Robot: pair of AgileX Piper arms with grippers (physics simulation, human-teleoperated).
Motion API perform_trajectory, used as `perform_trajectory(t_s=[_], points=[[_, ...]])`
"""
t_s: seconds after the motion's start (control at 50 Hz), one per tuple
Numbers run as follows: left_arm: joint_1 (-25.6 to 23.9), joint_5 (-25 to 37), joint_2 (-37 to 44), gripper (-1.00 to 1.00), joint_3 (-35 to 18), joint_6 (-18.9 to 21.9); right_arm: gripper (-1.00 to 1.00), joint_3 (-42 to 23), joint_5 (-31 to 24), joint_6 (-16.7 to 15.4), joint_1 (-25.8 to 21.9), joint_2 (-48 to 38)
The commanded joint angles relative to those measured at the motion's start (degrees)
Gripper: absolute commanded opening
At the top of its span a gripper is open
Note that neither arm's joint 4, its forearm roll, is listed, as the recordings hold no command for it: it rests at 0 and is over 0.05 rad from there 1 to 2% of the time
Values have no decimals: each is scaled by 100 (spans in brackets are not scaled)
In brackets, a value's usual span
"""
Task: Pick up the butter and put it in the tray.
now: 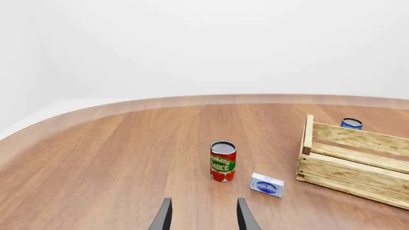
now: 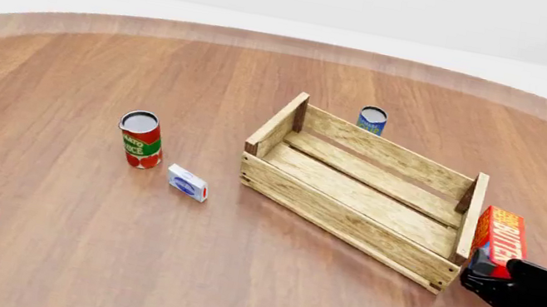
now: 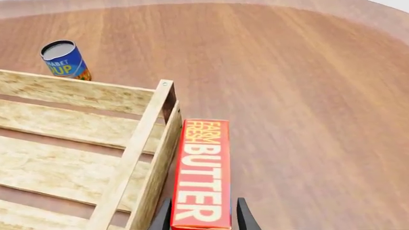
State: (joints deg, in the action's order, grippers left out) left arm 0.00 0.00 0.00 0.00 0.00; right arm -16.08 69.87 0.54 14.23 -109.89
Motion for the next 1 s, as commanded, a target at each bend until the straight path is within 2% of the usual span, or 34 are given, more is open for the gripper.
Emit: perform_trajectory(t_s=[0.02, 0.08, 0.1, 1.0], points=[[0, 0, 0, 100, 0, 0, 100, -51, 1, 28, -9, -109], [0, 0, 0, 100, 0, 0, 100, -44, 1, 84, -47, -109], [0, 0, 0, 100, 0, 0, -100, -44, 1, 112, -64, -104], [0, 0, 0, 100, 0, 0, -100, 490, -5, 70, -54, 758]])
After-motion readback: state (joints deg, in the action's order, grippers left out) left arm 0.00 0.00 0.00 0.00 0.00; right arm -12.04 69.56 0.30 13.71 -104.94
